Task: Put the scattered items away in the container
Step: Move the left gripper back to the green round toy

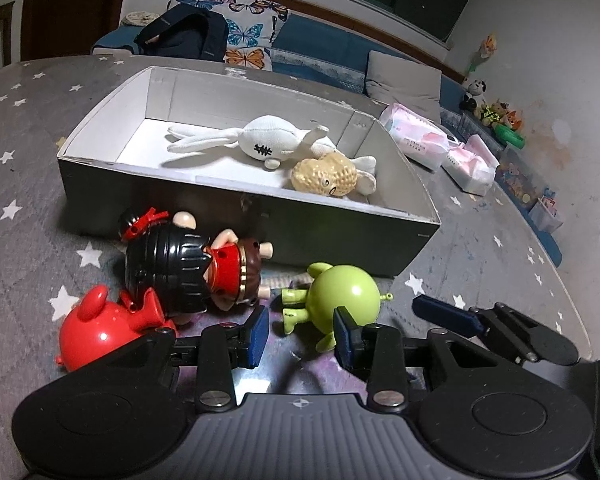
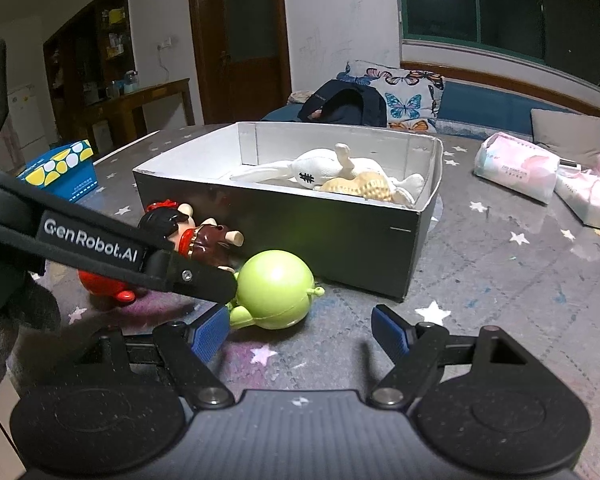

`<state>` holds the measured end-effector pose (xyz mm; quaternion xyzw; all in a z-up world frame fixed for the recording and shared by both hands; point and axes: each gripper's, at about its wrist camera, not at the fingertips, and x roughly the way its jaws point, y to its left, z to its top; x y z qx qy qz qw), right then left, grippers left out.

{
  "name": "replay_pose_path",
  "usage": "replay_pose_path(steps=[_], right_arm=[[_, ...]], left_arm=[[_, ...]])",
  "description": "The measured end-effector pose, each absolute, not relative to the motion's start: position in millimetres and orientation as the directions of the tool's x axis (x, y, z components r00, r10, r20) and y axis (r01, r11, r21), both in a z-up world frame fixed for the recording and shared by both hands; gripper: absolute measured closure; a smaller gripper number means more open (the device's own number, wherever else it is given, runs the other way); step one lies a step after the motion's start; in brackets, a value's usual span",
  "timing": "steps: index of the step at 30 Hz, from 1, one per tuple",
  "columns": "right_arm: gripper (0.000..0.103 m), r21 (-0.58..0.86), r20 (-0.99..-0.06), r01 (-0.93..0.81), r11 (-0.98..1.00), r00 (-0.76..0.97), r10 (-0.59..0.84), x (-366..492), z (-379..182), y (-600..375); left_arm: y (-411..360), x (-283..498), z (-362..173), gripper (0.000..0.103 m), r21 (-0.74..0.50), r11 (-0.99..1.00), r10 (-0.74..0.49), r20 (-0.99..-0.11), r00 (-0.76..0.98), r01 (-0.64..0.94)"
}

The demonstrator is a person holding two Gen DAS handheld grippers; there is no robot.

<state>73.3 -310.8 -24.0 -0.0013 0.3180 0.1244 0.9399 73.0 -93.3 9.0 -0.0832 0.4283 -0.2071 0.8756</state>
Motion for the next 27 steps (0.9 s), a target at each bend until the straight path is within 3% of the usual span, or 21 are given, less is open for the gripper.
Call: replay_pose_path(steps=[27], right_arm=[[0.030, 0.129, -0.588, -0.270, 0.954, 0.754, 0.293, 93.8, -27.1, -307.4]], left_arm=[[-110.6, 93.7, 14.5, 0.065, -0.350, 0.887, -0.461, -0.713, 0.528, 0.303]])
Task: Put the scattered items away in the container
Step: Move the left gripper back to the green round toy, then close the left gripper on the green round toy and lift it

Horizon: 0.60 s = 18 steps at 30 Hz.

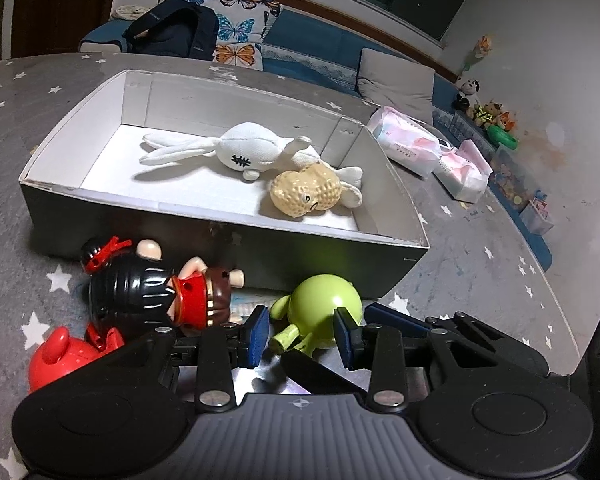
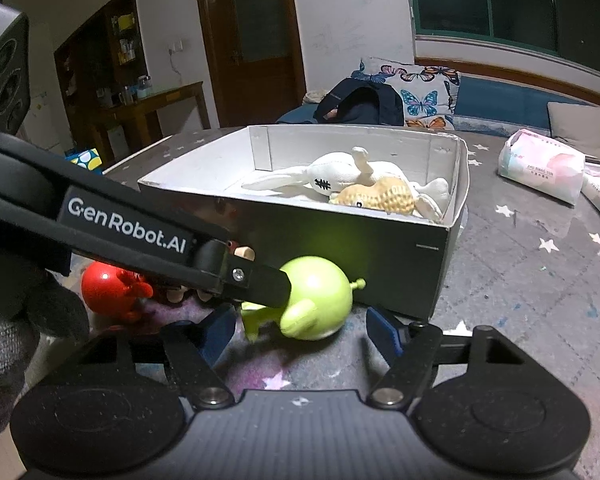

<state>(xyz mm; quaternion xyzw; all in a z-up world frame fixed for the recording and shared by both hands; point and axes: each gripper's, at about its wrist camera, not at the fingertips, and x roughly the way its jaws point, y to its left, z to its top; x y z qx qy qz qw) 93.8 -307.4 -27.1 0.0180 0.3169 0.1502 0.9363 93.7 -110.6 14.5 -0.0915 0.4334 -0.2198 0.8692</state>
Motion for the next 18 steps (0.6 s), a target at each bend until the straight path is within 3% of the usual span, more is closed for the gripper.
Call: replay_pose_path(steps=[18], right_arm=[[0.037, 0.170, -0.579, -0.261, 0.950, 0.754, 0.311, 101.2, -28.3, -315.7]], left_arm=[[-125.9, 107.7, 13.6, 0.064, -0.383, 0.864, -0.501, -0.717, 0.485, 0.327]])
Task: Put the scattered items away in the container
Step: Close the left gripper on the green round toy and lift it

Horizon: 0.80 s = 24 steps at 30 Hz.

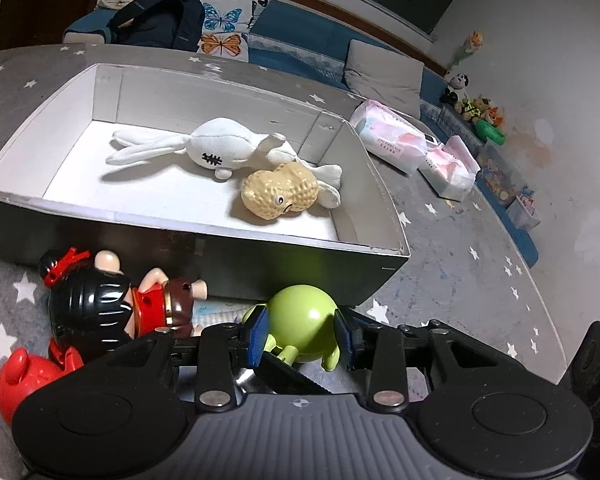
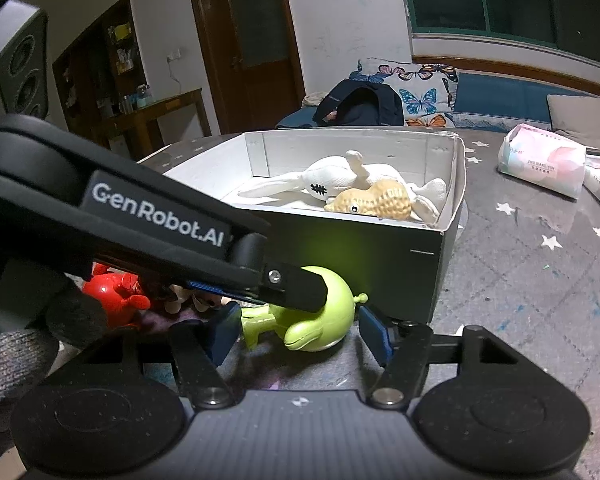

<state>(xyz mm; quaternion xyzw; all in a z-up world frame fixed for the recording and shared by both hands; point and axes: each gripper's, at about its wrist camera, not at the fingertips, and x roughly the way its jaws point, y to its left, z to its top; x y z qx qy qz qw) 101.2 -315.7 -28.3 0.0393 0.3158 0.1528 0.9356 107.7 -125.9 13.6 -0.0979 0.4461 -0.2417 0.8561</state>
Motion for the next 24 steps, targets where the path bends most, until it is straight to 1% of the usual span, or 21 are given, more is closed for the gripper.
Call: replay_pose_path(steps=[9, 16, 24], right_arm=[[0.039, 0.189, -0.576, -0.257, 0.948, 0.753, 0.319, 102.2, -28.3, -318.2], [0.039, 0.222, -0.577, -0.258, 0.940, 0.742, 0.340, 104.8, -30.7, -319.6], [0.039, 0.212, -0.578, -0.268, 0.940, 0.741, 0.341, 99.2, -30.3, -319.4]], left_arm=[[-132.4, 112.9, 16.1, 0.062, -0.350, 0.867, -0.489, -0.740, 0.463, 0.356], [-120.1, 122.1, 11.4, 0.061, -0.443, 0.852, -0.524, -0.739, 0.424, 0.280], [-118.9, 119.9, 10.6, 0.061, -0.470, 0.846, -0.532, -0.738, 0.415, 0.250]])
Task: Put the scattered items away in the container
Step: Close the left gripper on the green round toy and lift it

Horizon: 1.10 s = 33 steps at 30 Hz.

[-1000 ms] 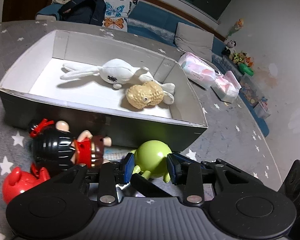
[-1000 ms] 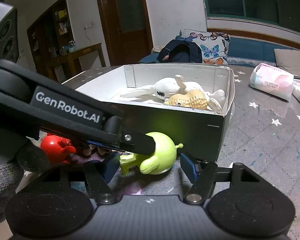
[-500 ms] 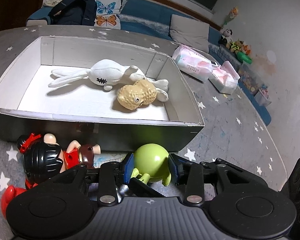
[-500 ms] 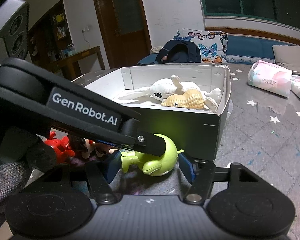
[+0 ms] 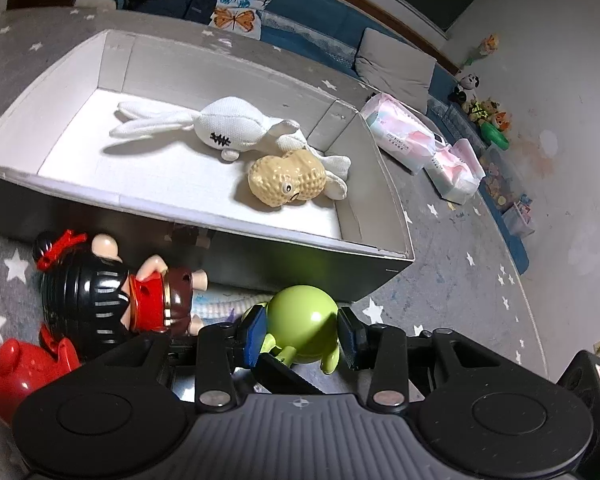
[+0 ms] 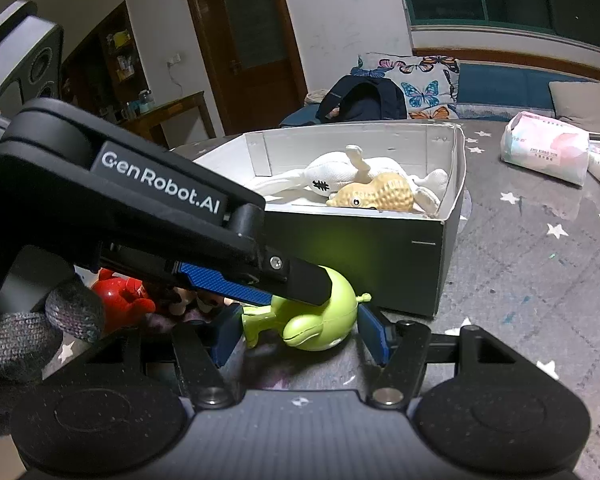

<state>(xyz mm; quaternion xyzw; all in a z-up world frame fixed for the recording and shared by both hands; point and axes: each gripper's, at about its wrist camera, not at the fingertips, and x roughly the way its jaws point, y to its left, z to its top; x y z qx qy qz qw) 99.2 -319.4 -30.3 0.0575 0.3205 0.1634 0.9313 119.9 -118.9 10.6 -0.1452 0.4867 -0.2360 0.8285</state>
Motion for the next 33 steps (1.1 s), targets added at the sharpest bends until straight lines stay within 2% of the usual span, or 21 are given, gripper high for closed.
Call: replay_pose_path(steps=[5, 11, 16, 28, 33], right_arm=[[0.039, 0.187, -0.582, -0.278, 0.942, 0.742, 0.334, 94.4, -29.5, -320.6], [0.039, 0.179, -0.584, -0.286, 0.941, 0.739, 0.336, 94.6, -29.1, -321.3], [0.039, 0.184, -0.583, -0.289, 0.940, 0.738, 0.341, 95.6, -29.4, -322.5], [0.039, 0.275, -0.582, -0.247, 0.929, 0.726, 0.366, 102.6, -32.6, -329.6], [0.039, 0.248, -0.586, -0.262, 0.933, 0.726, 0.360, 98.0, -31.3, -325.1]], left_arm=[[-121.5, 119.7, 10.9, 0.061, -0.477, 0.840, -0.542, -0.743, 0.391, 0.259], [-140.6, 112.4, 18.7, 0.060, -0.345, 0.867, -0.481, -0.769, 0.422, 0.359], [-146.9, 116.2, 18.3, 0.058, -0.318, 0.870, -0.464, -0.785, 0.410, 0.376], [-124.1, 135.7, 2.6, 0.054, -0.499, 0.836, -0.548, -0.756, 0.357, 0.228], [-115.5, 132.2, 0.1, 0.055, -0.540, 0.816, -0.576, -0.740, 0.346, 0.204]])
